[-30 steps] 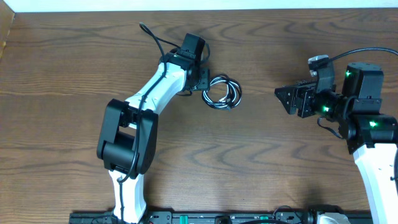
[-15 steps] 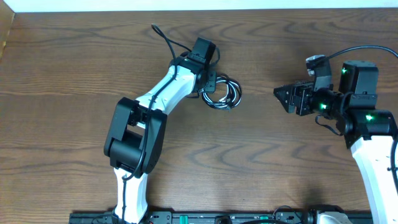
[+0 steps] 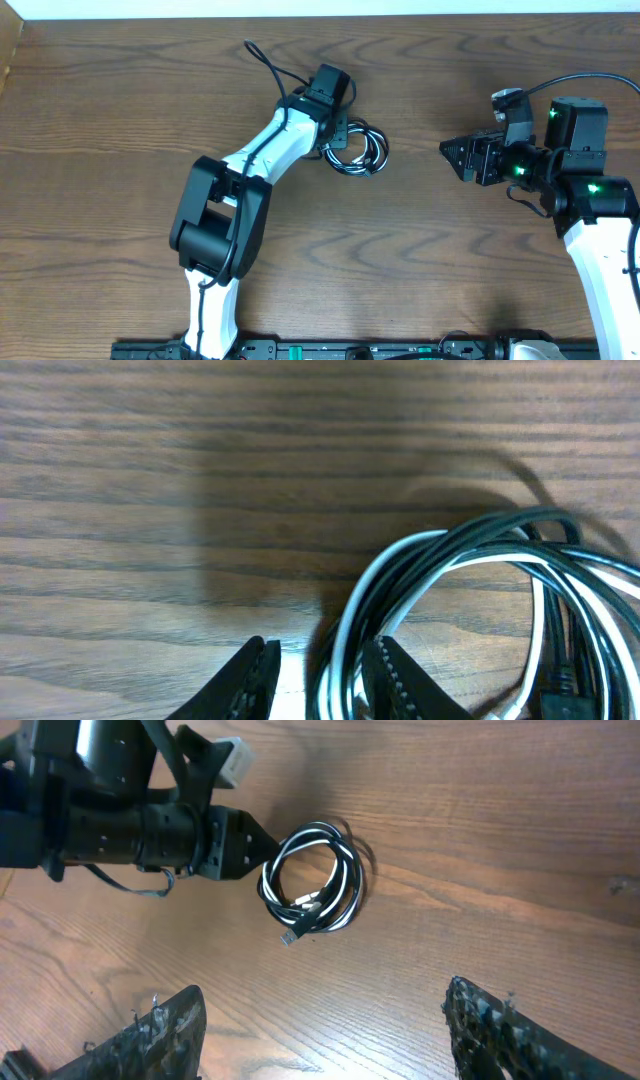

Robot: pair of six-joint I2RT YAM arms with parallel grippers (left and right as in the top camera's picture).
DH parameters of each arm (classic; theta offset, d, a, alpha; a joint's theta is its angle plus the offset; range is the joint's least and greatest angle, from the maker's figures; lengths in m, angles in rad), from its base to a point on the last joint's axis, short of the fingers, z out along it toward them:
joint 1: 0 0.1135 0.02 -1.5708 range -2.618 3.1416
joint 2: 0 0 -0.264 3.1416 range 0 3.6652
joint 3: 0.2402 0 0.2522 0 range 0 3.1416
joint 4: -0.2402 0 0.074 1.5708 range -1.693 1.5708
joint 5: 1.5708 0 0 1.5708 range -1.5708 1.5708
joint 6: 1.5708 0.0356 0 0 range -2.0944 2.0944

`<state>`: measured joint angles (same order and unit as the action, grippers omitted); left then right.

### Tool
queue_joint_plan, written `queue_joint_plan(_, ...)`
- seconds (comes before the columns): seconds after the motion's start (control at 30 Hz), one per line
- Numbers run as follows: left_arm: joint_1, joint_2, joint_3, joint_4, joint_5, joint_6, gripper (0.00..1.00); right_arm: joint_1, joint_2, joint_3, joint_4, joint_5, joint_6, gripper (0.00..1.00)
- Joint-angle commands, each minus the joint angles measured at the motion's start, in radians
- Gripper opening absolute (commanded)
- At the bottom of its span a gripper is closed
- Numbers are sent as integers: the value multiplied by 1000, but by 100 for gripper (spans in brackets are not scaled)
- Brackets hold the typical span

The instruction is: Untangle cables

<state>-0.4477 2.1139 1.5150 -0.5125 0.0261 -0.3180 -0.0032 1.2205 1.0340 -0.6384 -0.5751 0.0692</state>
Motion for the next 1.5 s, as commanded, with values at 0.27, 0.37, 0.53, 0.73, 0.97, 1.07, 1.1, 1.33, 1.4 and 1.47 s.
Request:
queue_joint_plan(0.27,-17,71,-9,-2,-12,-35,8,5,3,24,2,1,5,71)
queue_joint_plan(0.37,-17,71,-13,-16,-11,-93,7,5,3,24,2,1,5,70)
queue_joint_plan(0.53,-16,-5,2,-39,5,-95,7,5,4,24,44,1,31,67)
queue_joint_plan(0.73,-16,-206,4,14,217,-81,7,5,4,24,149,0,140,64)
queue_joint_plan(0.97,-14,-364,4,-5,492,-8,8,5,22,24,186,-13,197,60)
queue_joint_plan(1.07,-11,-376,4,-33,518,-8,7,5,49,24,203,-66,196,61)
queue_joint_plan(1.1,-8,-376,4,-43,528,-8,8,6,64,24,214,-100,196,61)
queue_joint_plan(1.33,52,-376,4,-84,577,3,7,44,186,24,244,-223,197,61)
queue_joint_plan(1.4,82,-376,4,-86,596,3,7,66,237,24,270,-252,206,59)
queue_joint_plan(1.47,101,-376,4,-89,615,3,7,91,274,24,289,-250,223,57)
